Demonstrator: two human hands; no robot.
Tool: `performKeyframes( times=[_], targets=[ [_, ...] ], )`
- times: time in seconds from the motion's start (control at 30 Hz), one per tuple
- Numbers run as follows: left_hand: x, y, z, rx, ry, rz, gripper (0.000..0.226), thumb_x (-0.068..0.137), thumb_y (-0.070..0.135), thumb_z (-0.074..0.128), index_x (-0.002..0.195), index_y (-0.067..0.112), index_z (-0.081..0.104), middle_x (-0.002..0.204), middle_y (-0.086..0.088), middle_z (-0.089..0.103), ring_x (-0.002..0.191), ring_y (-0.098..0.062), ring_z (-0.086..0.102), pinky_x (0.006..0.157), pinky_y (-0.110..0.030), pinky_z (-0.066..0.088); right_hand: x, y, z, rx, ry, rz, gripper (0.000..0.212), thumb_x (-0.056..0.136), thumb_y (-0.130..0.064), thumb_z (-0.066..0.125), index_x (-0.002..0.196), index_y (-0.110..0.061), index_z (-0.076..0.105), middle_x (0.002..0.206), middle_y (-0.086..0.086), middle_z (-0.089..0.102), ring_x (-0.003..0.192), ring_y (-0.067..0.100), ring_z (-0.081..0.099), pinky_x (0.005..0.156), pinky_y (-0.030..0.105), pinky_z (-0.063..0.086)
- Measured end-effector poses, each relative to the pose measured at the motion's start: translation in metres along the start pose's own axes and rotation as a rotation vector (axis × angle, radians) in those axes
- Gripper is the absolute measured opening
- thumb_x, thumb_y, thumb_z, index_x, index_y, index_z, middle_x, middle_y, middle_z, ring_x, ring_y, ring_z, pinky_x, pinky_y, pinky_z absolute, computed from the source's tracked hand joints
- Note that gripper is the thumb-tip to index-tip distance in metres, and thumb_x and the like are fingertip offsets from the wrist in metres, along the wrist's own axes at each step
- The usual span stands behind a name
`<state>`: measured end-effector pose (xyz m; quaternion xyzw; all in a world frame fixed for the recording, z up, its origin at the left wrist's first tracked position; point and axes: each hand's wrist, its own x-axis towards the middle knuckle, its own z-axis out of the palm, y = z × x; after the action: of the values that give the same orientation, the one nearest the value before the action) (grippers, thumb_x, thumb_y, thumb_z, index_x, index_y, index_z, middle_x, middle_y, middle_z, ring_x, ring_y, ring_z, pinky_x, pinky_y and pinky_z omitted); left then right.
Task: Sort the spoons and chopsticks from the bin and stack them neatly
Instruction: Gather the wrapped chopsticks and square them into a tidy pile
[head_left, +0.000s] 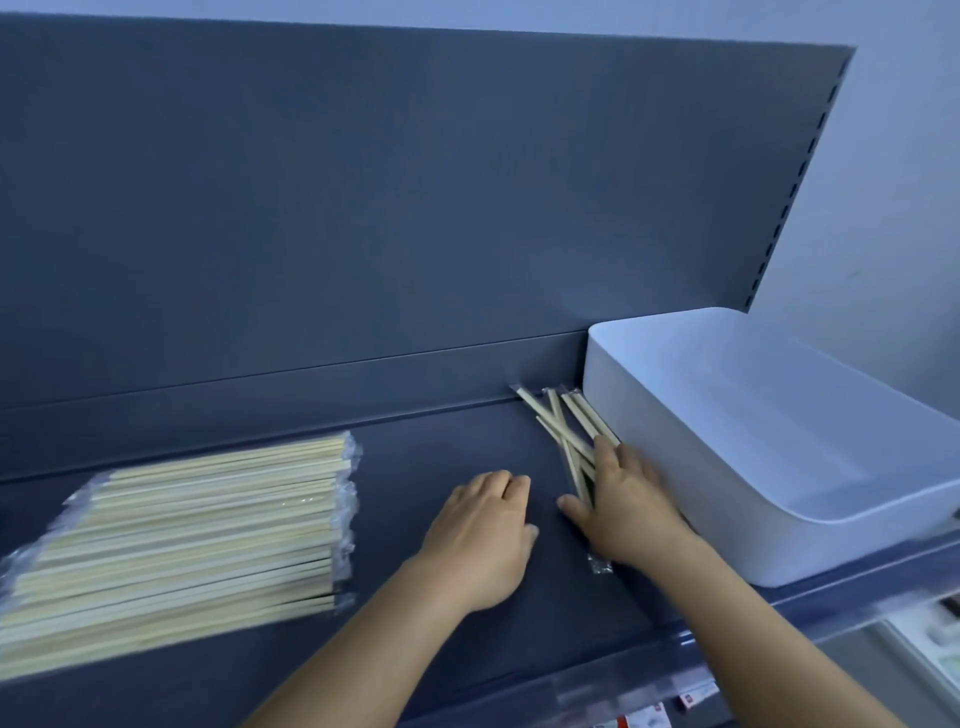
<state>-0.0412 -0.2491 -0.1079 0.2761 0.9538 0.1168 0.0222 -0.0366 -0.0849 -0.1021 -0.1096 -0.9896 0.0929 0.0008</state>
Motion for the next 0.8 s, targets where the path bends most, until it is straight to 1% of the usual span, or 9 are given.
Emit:
performKeyframes(
  times=[0.13, 0.2, 0.3, 0.4, 0.47, 0.57, 0.63, 0.7, 0.8],
  targets=[
    [0.007, 0.002, 0.007, -0.003, 0.015, -0.023, 0.054, 0.100, 0.034, 0.036, 0.148, 0.014, 0.022, 0.150, 0.000, 0.026, 0.138, -0.019, 0.021, 0.113, -0.032, 0.019, 0.008, 0.002, 0.008, 0.001, 0.053, 0.037, 0.093, 0.082, -0.063, 0.051, 0.145, -0.009, 0.010, 0.139, 0.013, 0.035, 0.126, 0.033, 0.032, 0.104, 0.042, 0.029],
    [0.006, 0.001, 0.009, -0.028, 0.019, -0.031, 0.053, 0.100, 0.034, 0.036, 0.148, 0.014, 0.023, 0.150, 0.002, 0.024, 0.139, -0.017, 0.020, 0.112, -0.031, 0.019, 0.011, 0.002, 0.008, -0.010, 0.057, 0.045, 0.091, 0.082, -0.063, 0.052, 0.142, -0.004, 0.017, 0.134, 0.014, 0.041, 0.121, 0.033, 0.036, 0.101, 0.039, 0.032],
    [0.004, -0.002, 0.010, -0.079, 0.024, -0.040, 0.054, 0.100, 0.032, 0.036, 0.149, 0.014, 0.021, 0.152, 0.004, 0.021, 0.140, -0.014, 0.016, 0.113, -0.028, 0.015, 0.015, -0.003, 0.005, -0.044, 0.041, 0.011, 0.064, 0.086, -0.055, 0.053, 0.126, -0.006, 0.040, 0.126, 0.014, 0.047, 0.115, 0.032, 0.041, 0.096, 0.035, 0.035],
    [0.004, -0.003, 0.009, -0.117, 0.037, -0.043, 0.054, 0.100, 0.029, 0.037, 0.149, 0.014, 0.021, 0.153, 0.004, 0.022, 0.140, -0.014, 0.017, 0.113, -0.026, 0.015, 0.013, -0.016, 0.002, 0.001, -0.017, -0.036, 0.037, 0.091, -0.034, 0.053, 0.116, -0.007, 0.046, 0.120, 0.013, 0.050, 0.108, 0.028, 0.050, 0.083, 0.029, 0.040],
    [0.004, -0.004, 0.009, -0.130, 0.038, -0.036, 0.053, 0.099, 0.027, 0.038, 0.148, 0.013, 0.022, 0.152, 0.003, 0.024, 0.139, -0.015, 0.018, 0.113, -0.026, 0.016, 0.010, -0.026, 0.001, -0.087, -0.023, -0.105, 0.031, 0.092, -0.022, 0.052, 0.117, -0.005, 0.045, 0.117, 0.012, 0.053, 0.102, 0.024, 0.056, 0.075, 0.026, 0.042],
    [0.004, -0.005, 0.011, -0.152, 0.016, -0.036, 0.053, 0.100, 0.027, 0.037, 0.148, 0.012, 0.023, 0.152, 0.002, 0.024, 0.139, -0.016, 0.019, 0.113, -0.026, 0.016, 0.008, -0.031, 0.000, -0.144, -0.082, -0.157, 0.030, 0.092, -0.016, 0.050, 0.118, -0.003, 0.044, 0.118, 0.011, 0.054, 0.104, 0.023, 0.056, 0.078, 0.027, 0.044],
    [0.005, -0.006, 0.007, -0.252, 0.022, -0.073, 0.054, 0.101, 0.032, 0.034, 0.149, 0.012, 0.020, 0.153, 0.000, 0.024, 0.140, -0.016, 0.021, 0.112, -0.026, 0.018, 0.009, -0.029, -0.006, -0.003, -0.126, -0.128, 0.024, 0.092, -0.020, 0.051, 0.111, -0.007, 0.044, 0.112, 0.010, 0.055, 0.097, 0.024, 0.057, 0.070, 0.025, 0.042],
    [0.008, -0.006, -0.005, -0.454, 0.082, -0.105, 0.054, 0.101, 0.036, 0.033, 0.149, 0.017, 0.020, 0.150, 0.006, 0.031, 0.139, -0.013, 0.026, 0.108, -0.023, 0.022, 0.009, -0.027, -0.016, 0.197, -0.088, -0.161, 0.012, 0.091, -0.023, 0.050, 0.091, -0.014, 0.042, 0.096, 0.007, 0.053, 0.080, 0.021, 0.054, 0.055, 0.022, 0.035],
    [0.011, 0.000, -0.037, -0.852, 0.221, -0.024, 0.031, 0.100, 0.030, 0.038, 0.130, 0.036, 0.038, 0.122, 0.031, 0.049, 0.121, 0.006, 0.046, 0.098, -0.013, 0.033, 0.006, -0.032, -0.033, 0.570, 0.022, -0.326, 0.013, 0.092, -0.027, 0.047, 0.086, -0.016, 0.046, 0.076, 0.000, 0.058, 0.062, 0.013, 0.051, 0.050, 0.023, 0.039]
  ],
)
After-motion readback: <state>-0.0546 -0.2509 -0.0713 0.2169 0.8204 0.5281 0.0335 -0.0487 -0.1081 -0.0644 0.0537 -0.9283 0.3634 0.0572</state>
